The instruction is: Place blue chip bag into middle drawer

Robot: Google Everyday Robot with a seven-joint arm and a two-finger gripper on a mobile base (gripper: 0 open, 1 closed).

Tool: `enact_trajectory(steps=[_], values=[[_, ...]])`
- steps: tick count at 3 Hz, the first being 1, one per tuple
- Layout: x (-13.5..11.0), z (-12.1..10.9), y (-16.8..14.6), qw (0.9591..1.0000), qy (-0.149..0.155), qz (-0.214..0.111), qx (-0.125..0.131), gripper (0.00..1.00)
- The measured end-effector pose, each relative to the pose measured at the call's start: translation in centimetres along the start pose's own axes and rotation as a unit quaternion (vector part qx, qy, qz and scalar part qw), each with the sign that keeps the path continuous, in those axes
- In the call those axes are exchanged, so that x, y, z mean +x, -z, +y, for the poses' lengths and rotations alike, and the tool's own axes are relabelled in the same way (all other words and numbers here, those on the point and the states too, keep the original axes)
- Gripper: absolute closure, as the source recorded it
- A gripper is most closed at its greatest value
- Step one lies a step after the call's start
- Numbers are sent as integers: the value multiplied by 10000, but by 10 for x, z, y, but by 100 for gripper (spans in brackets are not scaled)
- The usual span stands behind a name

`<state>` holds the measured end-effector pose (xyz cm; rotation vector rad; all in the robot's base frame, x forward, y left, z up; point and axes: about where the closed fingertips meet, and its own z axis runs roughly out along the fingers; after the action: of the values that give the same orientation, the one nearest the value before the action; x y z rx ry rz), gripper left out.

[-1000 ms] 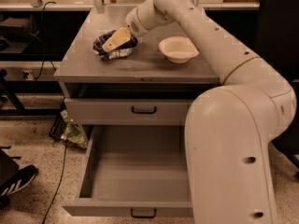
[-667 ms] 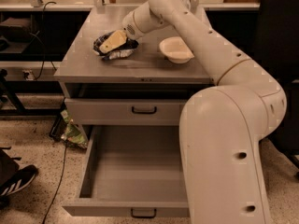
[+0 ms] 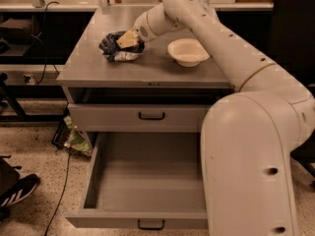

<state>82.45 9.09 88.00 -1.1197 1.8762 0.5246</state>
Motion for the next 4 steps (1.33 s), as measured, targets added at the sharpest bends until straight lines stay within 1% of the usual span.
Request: enact_trajectory(steps=[1, 2, 3, 4], values=[[-5, -5, 50, 9994, 136, -226, 243, 90], [-5, -3, 92, 9985, 246, -365, 324, 100], [2, 21, 147, 9982, 383, -444, 79, 100], [29, 64, 201, 9966, 546, -283, -548, 100]])
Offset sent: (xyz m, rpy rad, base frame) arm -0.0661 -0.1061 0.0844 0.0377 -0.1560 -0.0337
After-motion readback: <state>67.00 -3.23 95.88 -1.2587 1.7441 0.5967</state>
